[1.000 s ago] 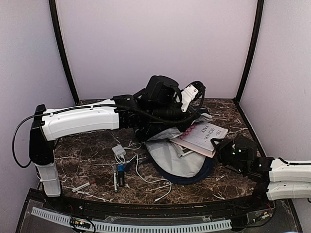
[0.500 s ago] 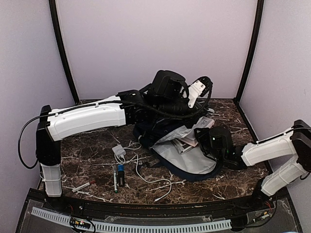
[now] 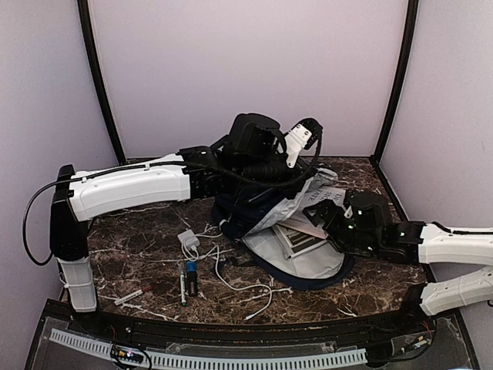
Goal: Pack the student bag
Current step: Adjust the book in the largest pocket of the bag.
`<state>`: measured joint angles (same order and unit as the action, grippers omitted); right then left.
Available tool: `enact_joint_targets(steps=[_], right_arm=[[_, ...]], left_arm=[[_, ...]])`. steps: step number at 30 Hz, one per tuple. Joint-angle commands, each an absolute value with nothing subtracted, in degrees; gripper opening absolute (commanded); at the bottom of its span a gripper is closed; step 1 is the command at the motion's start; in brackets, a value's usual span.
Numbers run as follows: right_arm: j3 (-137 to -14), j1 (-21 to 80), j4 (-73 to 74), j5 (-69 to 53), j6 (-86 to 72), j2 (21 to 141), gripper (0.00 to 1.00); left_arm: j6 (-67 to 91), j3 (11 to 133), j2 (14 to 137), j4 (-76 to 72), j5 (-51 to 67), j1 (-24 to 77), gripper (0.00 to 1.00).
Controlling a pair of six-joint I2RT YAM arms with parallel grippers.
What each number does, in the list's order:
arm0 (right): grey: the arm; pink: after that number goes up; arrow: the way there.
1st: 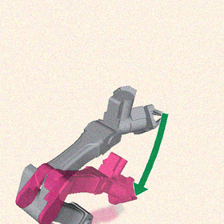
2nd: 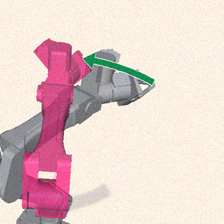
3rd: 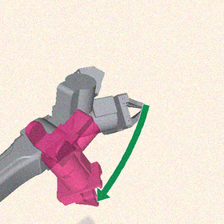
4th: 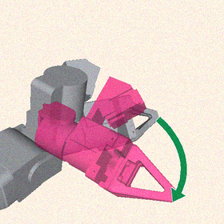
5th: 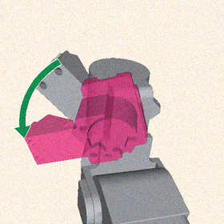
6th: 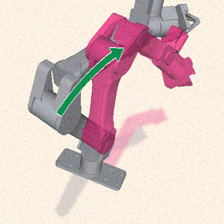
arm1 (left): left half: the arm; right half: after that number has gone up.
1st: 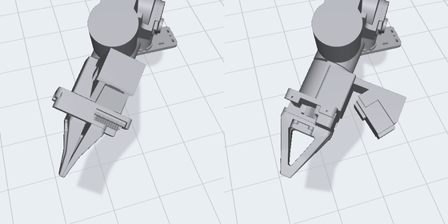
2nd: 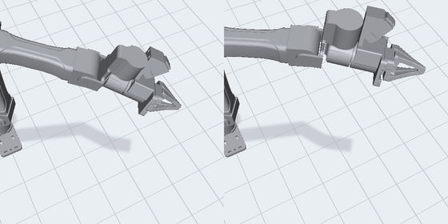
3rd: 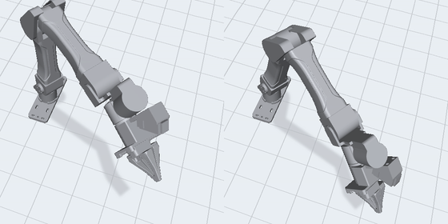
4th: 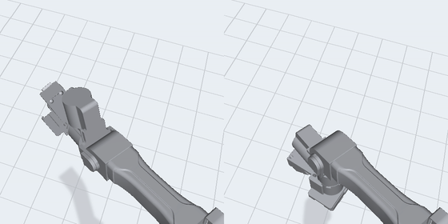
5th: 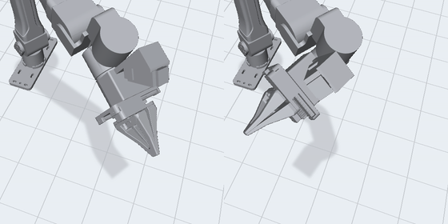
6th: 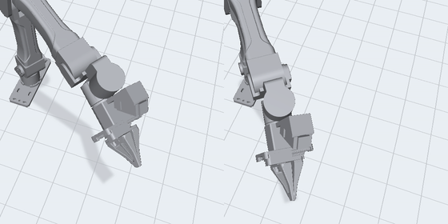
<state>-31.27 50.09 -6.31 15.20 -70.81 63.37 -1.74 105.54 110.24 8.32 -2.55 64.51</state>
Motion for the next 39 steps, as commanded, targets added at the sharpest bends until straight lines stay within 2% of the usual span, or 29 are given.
enact_joint_targets(steps=[1, 6, 13, 20, 22, 24, 29, 31, 34, 39], right_arm=[[-28.26, 50.68, 8.66, 11.52, -69.53, 53.74, 0.97], [-28.93, 50.55, 19.47, 14.45, -67.79, 45.07, 0.99], [-35.87, 48.77, 32.17, 16.44, -60.96, 47.06, 1.0], [-45.75, 38.65, 40.62, 24.12, -47.55, 49.79, 0.9], [-47.86, 33.35, 36.55, 18.82, -39.69, 51.83, 0.89], [-49.14, 27.68, 32.49, 8.01, -33.05, 56.17, 0.9], [-50.41, 19.43, 29.51, -5.27, -28.37, 66.94, 0.91], [-48.3, 19.25, 25.24, -11.26, -29.48, 68.52, 0.87], [-45.04, 19.66, 18.51, -16.07, -32.58, 69.74, 0.75], [-43.39, 26.68, 12.14, -12.16, -37.95, 71.56, 0.63]], left_arm=[[-0.88, 104.72, 103.07, -0.98, -4.05, 63.34, 0.0], [-0.97, 103.74, 102.74, -1.15, -3.8, 63.11, 0.0], [-1.06, 103.87, 102.92, -1.01, -3.52, 63.1, 0.0], [-1.4, 103.53, 102.4, -0.53, -3.56, 63.11, 0.0], [-1.47, 103.57, 102.48, -0.48, -3.46, 63.09, 0.0], [-1.34, 103.54, 102.57, -0.48, -3.35, 63.08, 0.0], [-1.61, 102.7, 101.99, 0.0, -3.83, 63.1, 0.0], [-1.9, 102.42, 101.8, 0.0, -3.97, 63.05, 0.0], [-2.1, 102.39, 102.15, -0.39, -3.66, 63.09, 0.0], [-1.62, 103.62, 103.53, -0.24, -1.83, 63.11, 0.0]])
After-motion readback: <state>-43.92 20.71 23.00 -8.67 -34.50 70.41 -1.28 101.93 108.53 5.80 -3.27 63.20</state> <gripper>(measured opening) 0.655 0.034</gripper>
